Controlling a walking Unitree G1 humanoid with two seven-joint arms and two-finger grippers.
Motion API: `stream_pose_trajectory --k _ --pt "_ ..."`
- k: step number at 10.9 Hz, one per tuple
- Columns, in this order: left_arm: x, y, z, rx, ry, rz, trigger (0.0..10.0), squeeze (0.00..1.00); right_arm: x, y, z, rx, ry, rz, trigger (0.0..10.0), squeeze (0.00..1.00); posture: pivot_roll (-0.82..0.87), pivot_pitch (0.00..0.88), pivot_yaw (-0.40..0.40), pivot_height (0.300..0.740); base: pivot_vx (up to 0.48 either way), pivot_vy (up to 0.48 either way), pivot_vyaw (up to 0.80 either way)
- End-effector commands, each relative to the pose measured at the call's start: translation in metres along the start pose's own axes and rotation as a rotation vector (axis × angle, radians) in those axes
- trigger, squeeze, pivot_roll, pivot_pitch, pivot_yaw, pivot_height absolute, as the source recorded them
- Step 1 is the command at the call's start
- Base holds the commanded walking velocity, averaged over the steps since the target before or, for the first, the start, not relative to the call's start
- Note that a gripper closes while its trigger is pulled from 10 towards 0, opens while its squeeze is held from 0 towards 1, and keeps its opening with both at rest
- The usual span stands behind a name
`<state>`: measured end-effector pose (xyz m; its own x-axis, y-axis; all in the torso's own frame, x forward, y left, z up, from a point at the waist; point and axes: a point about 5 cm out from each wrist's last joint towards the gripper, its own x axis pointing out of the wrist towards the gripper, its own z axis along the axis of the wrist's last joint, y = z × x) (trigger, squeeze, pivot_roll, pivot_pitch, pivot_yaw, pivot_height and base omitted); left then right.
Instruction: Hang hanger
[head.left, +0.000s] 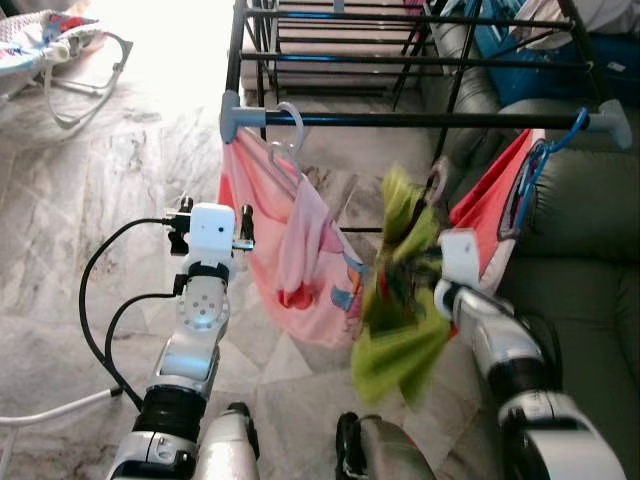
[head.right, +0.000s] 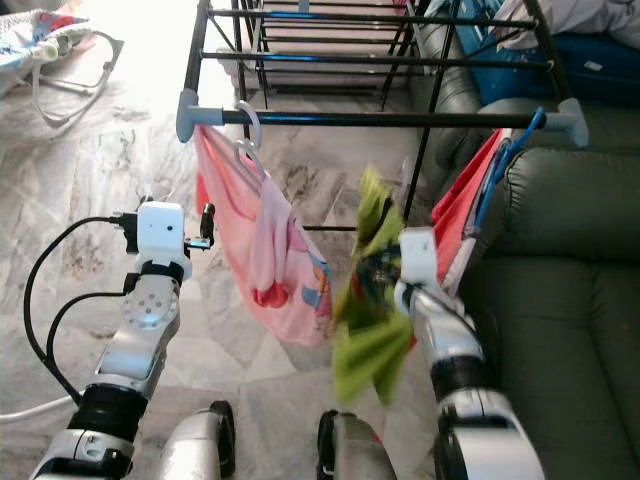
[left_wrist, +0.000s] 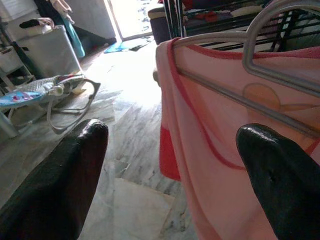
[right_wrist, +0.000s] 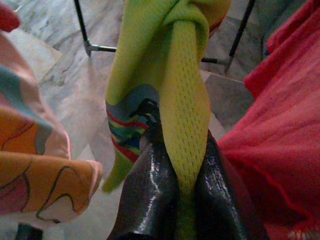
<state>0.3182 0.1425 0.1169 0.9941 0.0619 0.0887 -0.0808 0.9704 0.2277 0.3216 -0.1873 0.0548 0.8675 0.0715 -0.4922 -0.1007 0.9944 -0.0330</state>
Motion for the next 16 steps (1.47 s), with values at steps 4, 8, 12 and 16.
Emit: stream_pose_trajectory --k 4,8,12,16 --pt "0.000 0.001 -0.003 0.015 0.013 -0.008 10.0 0.00 -0.034 0.011 0.038 -0.197 -0.276 -0.011 10.0 0.00 -0.11 0.186 -0.010 0.740 0.000 0.000 0.00" --pt "0.002 0.003 -0.003 0.023 0.013 -0.012 10.0 0.00 -0.079 -0.004 0.037 -0.219 -0.412 -0.092 10.0 0.00 -0.11 0.186 -0.004 0.740 0.000 0.000 0.00" --pt "0.003 0.005 -0.004 0.036 0.008 -0.021 10.0 0.00 -0.094 -0.007 0.041 -0.179 -0.536 -0.152 10.0 0.00 -0.11 0.185 0.006 0.740 0.000 0.000 0.00" --pt "0.002 0.003 -0.005 0.039 0.013 -0.025 10.0 0.00 -0.045 0.007 0.048 -0.032 -0.305 -0.108 10.0 0.00 -0.10 0.179 0.000 0.740 0.000 0.000 0.00"
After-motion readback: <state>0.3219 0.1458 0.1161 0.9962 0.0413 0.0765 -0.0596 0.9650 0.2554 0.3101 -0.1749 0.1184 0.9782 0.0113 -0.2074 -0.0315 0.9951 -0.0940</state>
